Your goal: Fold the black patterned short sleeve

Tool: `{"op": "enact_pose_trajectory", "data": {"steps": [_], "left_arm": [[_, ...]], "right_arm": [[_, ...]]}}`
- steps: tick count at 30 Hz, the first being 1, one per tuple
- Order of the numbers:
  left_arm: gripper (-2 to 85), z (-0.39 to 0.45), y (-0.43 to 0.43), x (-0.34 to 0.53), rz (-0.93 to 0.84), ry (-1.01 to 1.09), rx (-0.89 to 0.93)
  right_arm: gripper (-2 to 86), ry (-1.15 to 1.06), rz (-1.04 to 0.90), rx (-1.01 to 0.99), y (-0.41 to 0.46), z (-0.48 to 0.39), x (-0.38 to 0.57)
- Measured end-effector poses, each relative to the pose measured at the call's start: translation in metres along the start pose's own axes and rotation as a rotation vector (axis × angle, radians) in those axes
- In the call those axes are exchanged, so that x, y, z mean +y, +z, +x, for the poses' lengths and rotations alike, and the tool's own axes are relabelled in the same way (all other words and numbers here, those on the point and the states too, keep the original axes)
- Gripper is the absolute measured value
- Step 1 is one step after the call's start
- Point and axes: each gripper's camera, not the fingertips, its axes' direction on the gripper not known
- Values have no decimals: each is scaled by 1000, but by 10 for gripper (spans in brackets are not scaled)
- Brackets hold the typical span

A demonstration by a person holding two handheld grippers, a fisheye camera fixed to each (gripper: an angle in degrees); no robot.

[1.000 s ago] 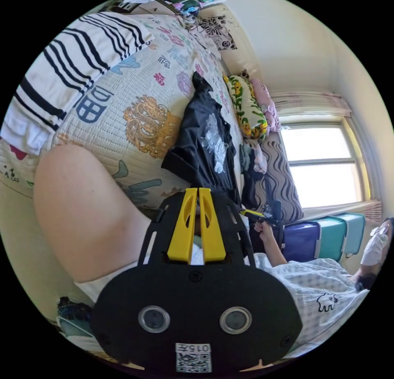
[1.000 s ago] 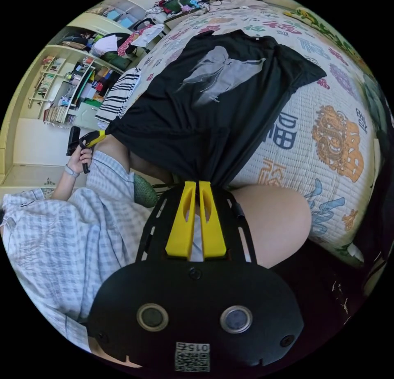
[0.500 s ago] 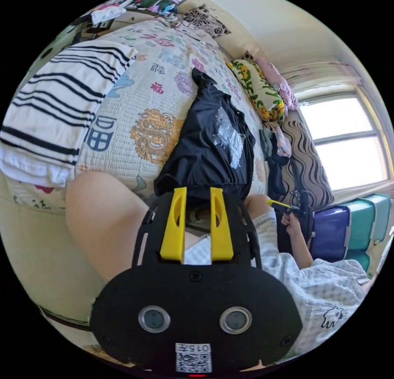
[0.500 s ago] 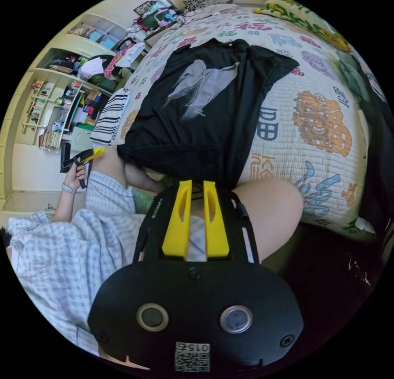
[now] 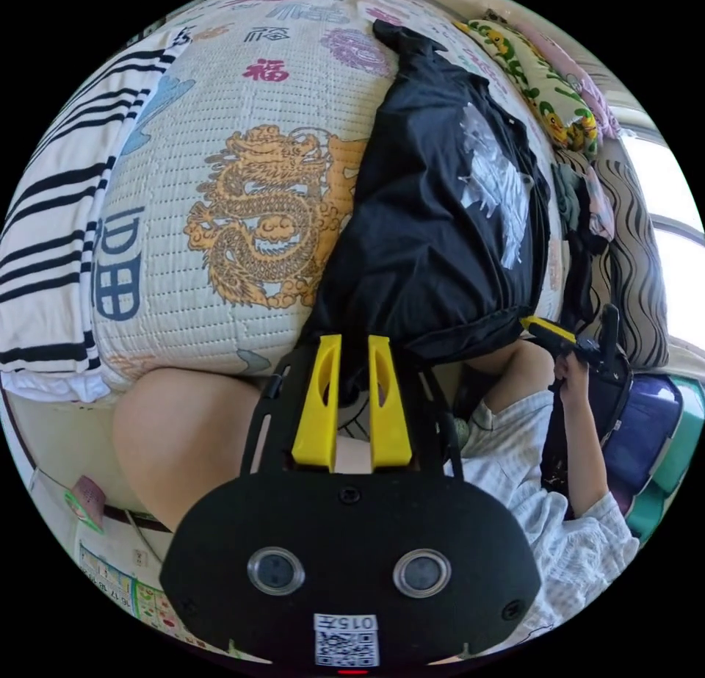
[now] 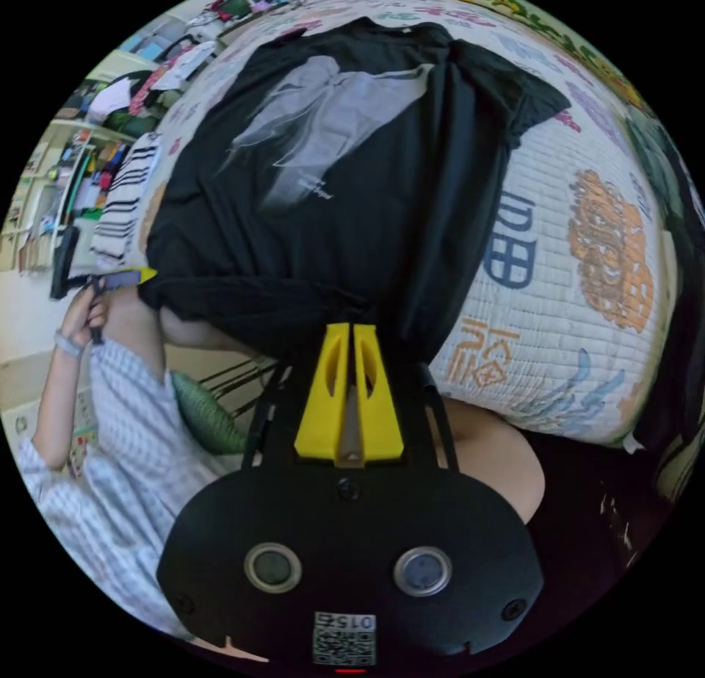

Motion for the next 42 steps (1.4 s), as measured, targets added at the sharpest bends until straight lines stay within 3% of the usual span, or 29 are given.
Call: {"op": "enact_pose_trajectory", "data": {"steps": [4, 8, 12, 18, 24, 33, 38, 40, 42], "left_arm": [[16, -30, 12, -4, -23, 31, 47], [41, -69, 19, -2, -71, 53, 100], [81, -92, 17, -5, -60, 111, 120], [84, -72, 12, -65, 113, 255, 209], [87, 10, 53, -192, 186, 446, 228], [91, 80, 203, -381, 134, 397, 209], [68, 74, 298, -430, 21, 343, 69], [8, 75, 311, -428, 64, 361, 85], [-3, 88, 312, -405, 218, 446, 198]], "right_arm": [[-1, -97, -97, -83, 2, 4, 54], [5, -131, -194, -184, 9, 20, 126], [39, -22, 34, -363, -28, 62, 155], [68, 66, 368, -313, -88, 122, 137], [82, 139, 492, -247, -116, 180, 73], [67, 217, 462, -265, -100, 258, 19], [11, 196, 528, -318, -104, 283, 65], [5, 219, 591, -356, -109, 296, 98], [2, 306, 703, -366, -116, 314, 157]]}}
